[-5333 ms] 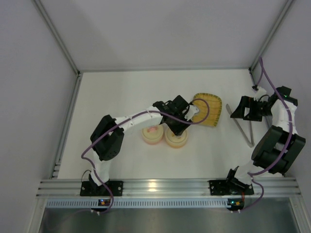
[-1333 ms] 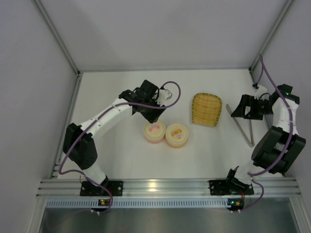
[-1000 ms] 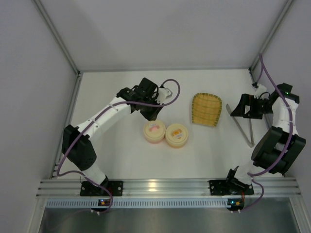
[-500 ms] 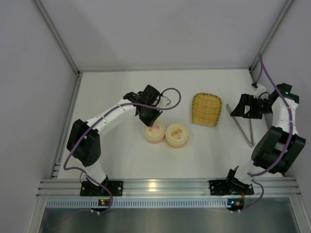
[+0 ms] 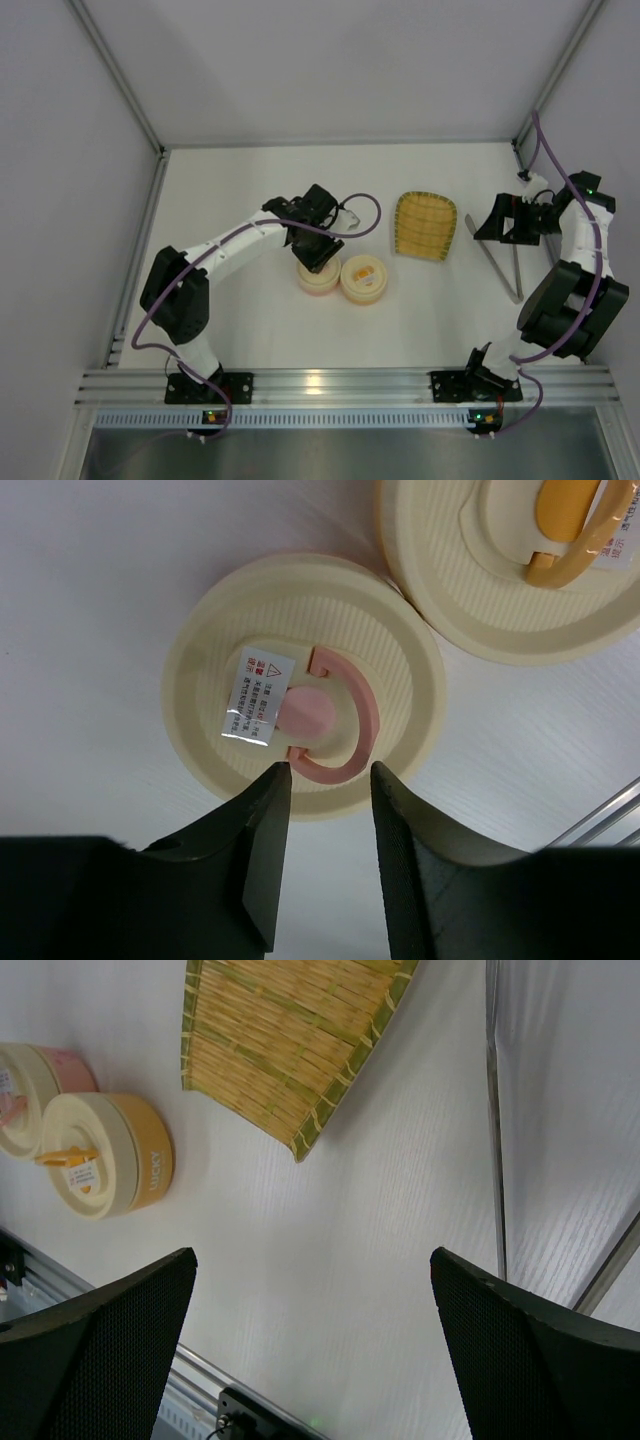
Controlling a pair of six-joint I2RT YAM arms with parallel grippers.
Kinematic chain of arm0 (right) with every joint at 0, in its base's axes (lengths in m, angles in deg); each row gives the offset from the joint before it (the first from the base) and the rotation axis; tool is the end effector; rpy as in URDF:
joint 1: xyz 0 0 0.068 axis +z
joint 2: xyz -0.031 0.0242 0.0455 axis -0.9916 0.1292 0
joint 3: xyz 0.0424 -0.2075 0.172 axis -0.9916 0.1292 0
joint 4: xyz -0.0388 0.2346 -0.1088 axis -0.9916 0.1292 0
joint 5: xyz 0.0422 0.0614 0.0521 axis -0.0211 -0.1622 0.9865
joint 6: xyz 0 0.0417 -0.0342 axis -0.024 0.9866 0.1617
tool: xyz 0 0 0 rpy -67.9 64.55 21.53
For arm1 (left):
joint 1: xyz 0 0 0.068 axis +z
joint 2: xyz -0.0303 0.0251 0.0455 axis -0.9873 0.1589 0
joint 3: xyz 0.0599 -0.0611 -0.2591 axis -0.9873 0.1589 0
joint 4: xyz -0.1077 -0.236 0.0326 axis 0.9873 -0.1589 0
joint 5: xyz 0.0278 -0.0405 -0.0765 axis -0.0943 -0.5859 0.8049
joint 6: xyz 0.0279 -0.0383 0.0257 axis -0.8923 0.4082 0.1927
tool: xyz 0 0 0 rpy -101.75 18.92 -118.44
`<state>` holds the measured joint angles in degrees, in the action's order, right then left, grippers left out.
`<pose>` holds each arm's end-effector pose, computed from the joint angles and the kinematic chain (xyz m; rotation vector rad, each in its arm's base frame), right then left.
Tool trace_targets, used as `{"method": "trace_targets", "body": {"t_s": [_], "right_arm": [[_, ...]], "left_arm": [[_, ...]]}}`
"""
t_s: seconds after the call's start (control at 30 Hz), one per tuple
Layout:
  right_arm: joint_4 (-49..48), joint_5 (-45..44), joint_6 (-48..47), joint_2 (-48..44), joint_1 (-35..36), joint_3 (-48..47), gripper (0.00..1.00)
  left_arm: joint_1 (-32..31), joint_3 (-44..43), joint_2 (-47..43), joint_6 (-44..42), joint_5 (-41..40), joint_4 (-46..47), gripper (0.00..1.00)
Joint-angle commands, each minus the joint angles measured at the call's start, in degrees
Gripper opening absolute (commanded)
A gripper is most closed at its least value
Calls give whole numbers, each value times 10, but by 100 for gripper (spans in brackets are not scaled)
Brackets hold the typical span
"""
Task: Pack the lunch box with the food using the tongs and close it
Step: Adjust the packing box at the center of the board.
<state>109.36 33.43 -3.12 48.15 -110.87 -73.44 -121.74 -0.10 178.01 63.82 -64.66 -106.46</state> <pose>0.2696 -0.1181 0.2795 -0.0680 2.4919 0.7036 0.2650 -0.2346 0.2493 1.2364 2.4954 -0.2920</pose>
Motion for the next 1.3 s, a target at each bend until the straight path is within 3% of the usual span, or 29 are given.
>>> {"method": "trace_targets", "body": {"t_s": [0.0, 0.3, 0.6, 0.73, 1.0, 1.27], "right_arm": [[1, 15, -10, -6, 5, -10, 99], [2, 14, -12, -7, 5, -9, 99], [3, 16, -13, -6, 5, -7, 99], [3, 20, -12, -7, 5, -5, 99], [5, 16, -14, -11, 6, -9, 99], [7, 16, -15, -9, 6, -9, 99]], "left_arm": [[0, 3, 13, 2, 4, 18, 45], [0, 9, 23, 7, 16, 25, 44], [3, -7, -51, -28, 107, -16, 46], [11, -23, -58, -13, 90, -16, 38], [11, -17, -25, -5, 120, -2, 10], [11, -5, 11, 0, 127, 17, 9]]}}
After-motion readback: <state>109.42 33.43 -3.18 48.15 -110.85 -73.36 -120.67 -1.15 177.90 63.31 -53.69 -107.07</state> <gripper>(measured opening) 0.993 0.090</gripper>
